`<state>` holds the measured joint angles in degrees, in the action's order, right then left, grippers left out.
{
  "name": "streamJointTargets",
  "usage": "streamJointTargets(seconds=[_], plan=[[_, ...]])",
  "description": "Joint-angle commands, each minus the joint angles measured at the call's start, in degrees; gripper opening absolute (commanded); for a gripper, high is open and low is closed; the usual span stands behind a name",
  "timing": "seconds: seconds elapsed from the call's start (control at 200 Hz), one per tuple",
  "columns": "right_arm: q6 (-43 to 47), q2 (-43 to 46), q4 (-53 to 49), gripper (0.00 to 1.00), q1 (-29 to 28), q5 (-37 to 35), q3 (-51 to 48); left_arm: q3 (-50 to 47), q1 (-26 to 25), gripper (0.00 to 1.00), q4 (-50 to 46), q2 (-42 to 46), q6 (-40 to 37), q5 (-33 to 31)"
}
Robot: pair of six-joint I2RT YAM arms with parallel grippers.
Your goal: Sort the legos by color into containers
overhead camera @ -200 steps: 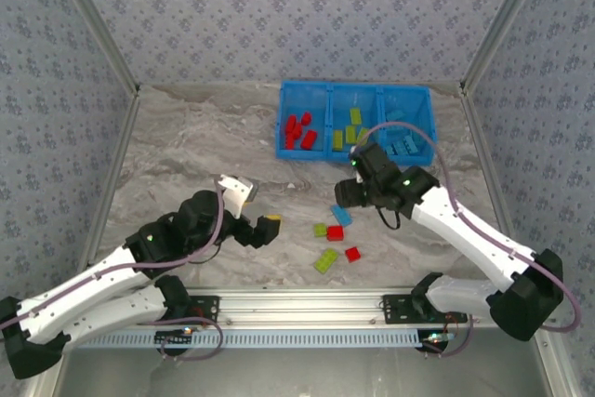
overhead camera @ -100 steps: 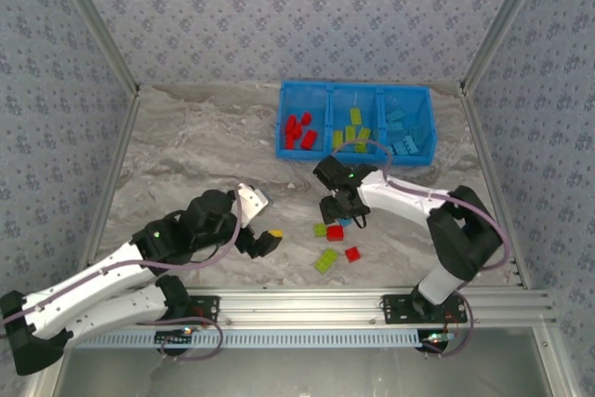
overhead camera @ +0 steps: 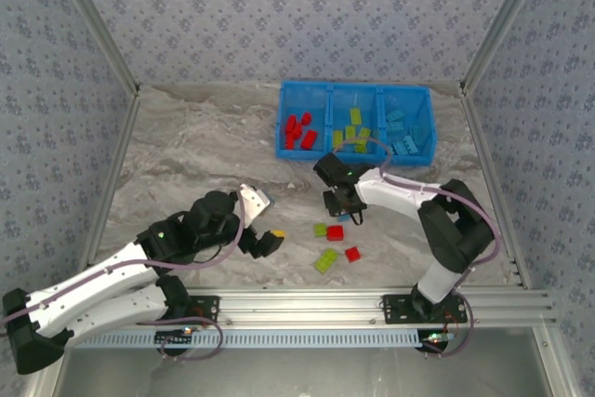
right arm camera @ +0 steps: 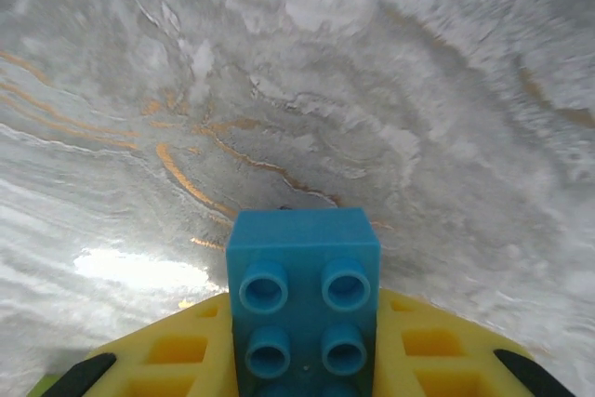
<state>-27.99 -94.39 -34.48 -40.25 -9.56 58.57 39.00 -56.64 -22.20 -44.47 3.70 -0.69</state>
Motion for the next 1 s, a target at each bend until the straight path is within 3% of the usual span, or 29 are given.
streamJointTargets(seconds=[0.0,0.13,0.305,0.41,0.52,0.64,0.78,0.894,0.994], plan=[[-1.0,7.4,-2.2,0.25,0.9,-3.9,0.0,0.4,-0.1,0.99,4.8,0.3,1.3,2.5],[-0.8,15.5,-1.9,0.25,5.8,-3.1,-0.3,-1.3,0.0,0.99,15.4,0.4,7.9,5.0],[1.5,22.2,0.9,0.27,20.2,1.7,0.6,-5.5,-0.1,0.99,31.8,-0.3,19.1,5.4],[3.8,20.3,4.0,0.28,30.5,4.1,3.1,-5.3,-0.1,0.99,32.6,-0.7,23.8,2.6],[5.0,12.3,5.5,0.27,38.4,7.2,9.2,-4.2,-0.1,0.99,28.5,-0.4,27.8,-2.6],[8.6,0.8,5.4,0.28,39.5,7.5,20.1,-3.2,-0.1,0.99,22.3,-0.1,35.7,-11.9],[8.9,-11.3,1.7,0.35,39.8,6.0,32.5,-1.8,0.0,0.9,10.5,-0.4,55.1,-25.4],[9.1,-16.7,-2.8,0.51,39.8,5.6,40.6,-2.0,-0.1,0.9,8.6,-0.7,57.2,-24.6],[8.9,-16.3,-4.0,0.56,39.8,6.0,42.5,-1.5,-0.1,0.91,6.9,-1.1,57.9,-24.1]])
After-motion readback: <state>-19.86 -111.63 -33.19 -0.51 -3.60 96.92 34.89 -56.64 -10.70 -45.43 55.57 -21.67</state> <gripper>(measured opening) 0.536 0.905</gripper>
